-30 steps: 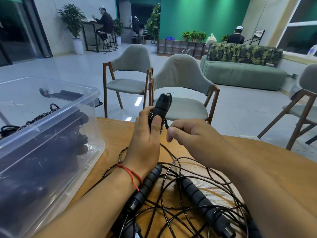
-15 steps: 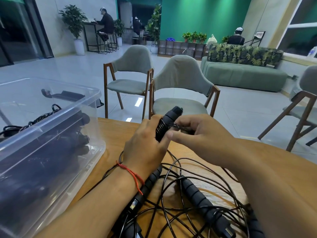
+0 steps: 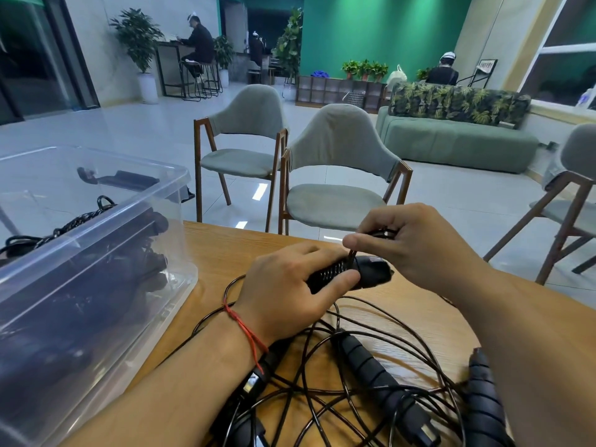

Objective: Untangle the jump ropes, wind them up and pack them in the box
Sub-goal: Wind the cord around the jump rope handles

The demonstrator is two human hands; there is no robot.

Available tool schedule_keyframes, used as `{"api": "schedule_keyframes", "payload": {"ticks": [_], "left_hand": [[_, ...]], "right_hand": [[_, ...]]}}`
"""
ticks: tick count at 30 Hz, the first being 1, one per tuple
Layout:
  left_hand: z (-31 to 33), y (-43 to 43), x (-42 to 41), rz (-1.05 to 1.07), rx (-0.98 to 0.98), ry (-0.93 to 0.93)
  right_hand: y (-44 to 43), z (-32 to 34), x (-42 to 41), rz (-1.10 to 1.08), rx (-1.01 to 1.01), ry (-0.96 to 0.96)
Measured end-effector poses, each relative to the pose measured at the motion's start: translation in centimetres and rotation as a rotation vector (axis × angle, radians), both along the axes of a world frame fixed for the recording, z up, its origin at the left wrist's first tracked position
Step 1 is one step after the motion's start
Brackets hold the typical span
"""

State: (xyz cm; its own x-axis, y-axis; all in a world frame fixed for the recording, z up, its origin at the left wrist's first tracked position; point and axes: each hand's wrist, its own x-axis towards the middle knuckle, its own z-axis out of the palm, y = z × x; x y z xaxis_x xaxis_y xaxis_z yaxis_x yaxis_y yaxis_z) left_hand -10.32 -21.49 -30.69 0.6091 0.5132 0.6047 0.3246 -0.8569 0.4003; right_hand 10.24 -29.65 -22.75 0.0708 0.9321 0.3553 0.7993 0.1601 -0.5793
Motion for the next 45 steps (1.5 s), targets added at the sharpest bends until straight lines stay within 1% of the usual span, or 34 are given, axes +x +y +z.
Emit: {"api": "schedule_keyframes", "payload": {"ticks": [6, 9, 13, 17, 21, 24, 25, 27, 29, 33, 36, 39, 40, 43, 45], "left_hand": [[0.2, 0.0, -0.4, -0.256, 0.035, -0.151], [0.2, -0.1, -0.5, -0.321, -0.044, -0.220], [0.0, -0.4, -0.6, -0.346, -0.148, -0.302], [-0.1, -0.3, -0.4, -0.347, -0.263, -0.370], [0.0, -0.5, -0.2, -0.377, -0.373, -0.434], [0.3, -0.8, -0.2, -0.378, -0.545, -0.482], [0.6, -0.9, -0.1, -0.360, -0.632, -0.505], [1.1, -0.8, 0.0, -0.288, -0.775, -0.531], [1.3, -0.3, 0.1, -0.203, -0.879, -0.554], [1.4, 1.1, 0.0, -0.082, -1.044, -0.692], [1.2, 1.3, 0.2, -0.068, -1.065, -0.736], [1.2, 1.4, 0.3, -0.035, -1.063, -0.744], [1.2, 1.4, 0.2, -0.017, -1.054, -0.743], [1.2, 1.3, 0.2, 0.049, -0.973, -0.709], [1.0, 1.0, 0.4, 0.090, -0.855, -0.675]], "right_hand": [[-0.2, -0.2, 0.9, 0.168, -0.240, 0.312], [-0.4, -0.3, 1.2, 0.221, -0.370, 0.397], [0.0, -1.2, 1.1, 0.274, -0.429, 0.550], [0.5, -1.8, 0.8, 0.230, -0.421, 0.526], [0.9, -2.6, 0.6, 0.138, -0.451, 0.598], [1.0, -2.9, 0.9, 0.107, -0.415, 0.395], [0.9, -2.8, 0.5, 0.092, -0.386, 0.373], [1.0, -2.8, 0.0, 0.073, -0.312, 0.495], [1.2, -2.7, -0.4, 0.081, -0.321, 0.576], [1.3, -2.6, -0.8, 0.126, -0.366, 0.506], [1.4, -2.8, -1.3, 0.059, -0.327, 0.419], [1.3, -2.6, -1.8, -0.007, -0.284, 0.268], [1.2, -2.4, -2.1, -0.014, -0.290, 0.251], [1.0, -2.0, -3.0, -0.032, -0.317, 0.231], [0.9, -2.0, -3.5, -0.049, -0.307, 0.160]]}}
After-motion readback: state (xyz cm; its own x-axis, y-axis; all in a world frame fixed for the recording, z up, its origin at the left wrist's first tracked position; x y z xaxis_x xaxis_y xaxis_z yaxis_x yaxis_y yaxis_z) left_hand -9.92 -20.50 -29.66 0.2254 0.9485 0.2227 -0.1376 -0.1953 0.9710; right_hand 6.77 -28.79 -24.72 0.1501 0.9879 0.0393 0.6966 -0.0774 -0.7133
